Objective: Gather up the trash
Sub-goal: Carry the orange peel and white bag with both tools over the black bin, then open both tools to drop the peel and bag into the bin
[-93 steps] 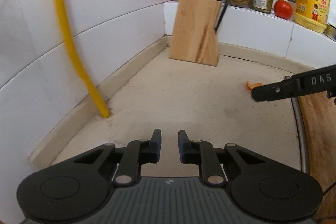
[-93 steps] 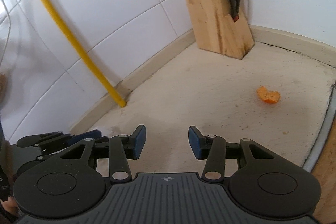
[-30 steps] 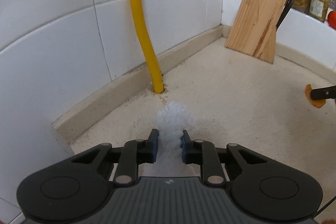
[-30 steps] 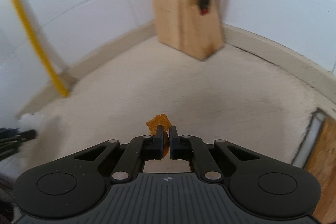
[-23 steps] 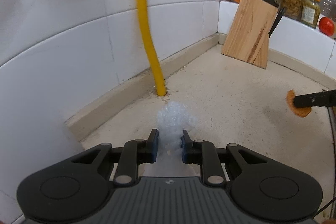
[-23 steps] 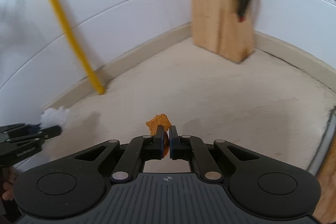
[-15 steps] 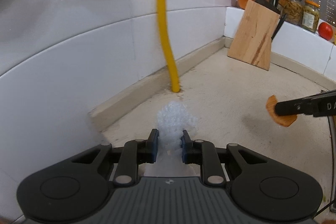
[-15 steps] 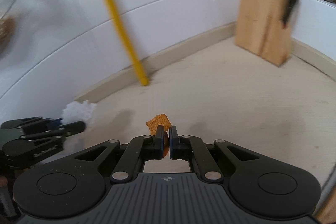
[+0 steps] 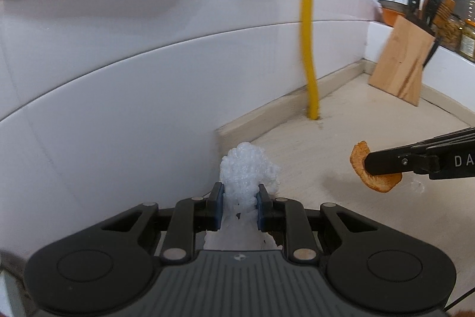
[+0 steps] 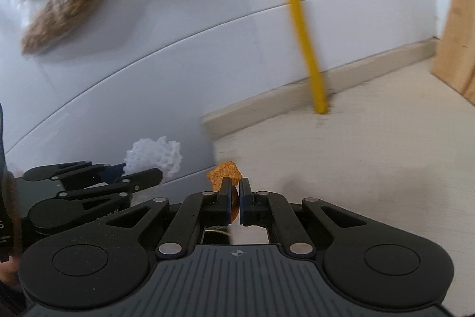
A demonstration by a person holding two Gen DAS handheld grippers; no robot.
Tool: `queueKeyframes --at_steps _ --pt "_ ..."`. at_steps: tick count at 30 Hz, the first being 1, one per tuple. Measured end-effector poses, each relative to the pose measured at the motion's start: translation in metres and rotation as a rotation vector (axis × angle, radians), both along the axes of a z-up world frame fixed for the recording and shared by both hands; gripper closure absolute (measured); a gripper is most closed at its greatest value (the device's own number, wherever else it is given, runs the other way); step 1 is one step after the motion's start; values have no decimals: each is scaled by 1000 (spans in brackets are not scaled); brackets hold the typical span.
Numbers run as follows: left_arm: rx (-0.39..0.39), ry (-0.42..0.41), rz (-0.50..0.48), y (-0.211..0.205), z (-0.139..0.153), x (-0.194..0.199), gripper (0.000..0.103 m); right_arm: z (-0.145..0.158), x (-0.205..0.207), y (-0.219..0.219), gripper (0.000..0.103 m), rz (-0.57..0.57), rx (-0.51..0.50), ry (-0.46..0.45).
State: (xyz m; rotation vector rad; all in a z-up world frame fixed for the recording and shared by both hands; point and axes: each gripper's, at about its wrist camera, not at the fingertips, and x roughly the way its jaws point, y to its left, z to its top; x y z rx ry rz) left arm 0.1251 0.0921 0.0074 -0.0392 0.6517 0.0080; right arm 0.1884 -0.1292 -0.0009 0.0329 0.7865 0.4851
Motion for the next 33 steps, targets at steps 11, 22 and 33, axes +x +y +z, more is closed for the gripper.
queueKeyframes --at_steps 11,22,33 --pt "-5 36 91 29 -12 -33 87 -13 -15 56 96 128 -5 40" --pt "-34 224 167 39 -70 -39 79 -63 -22 97 95 195 -52 140" --pt "-96 509 260 52 -140 0 63 -172 11 118 82 123 -104 315"
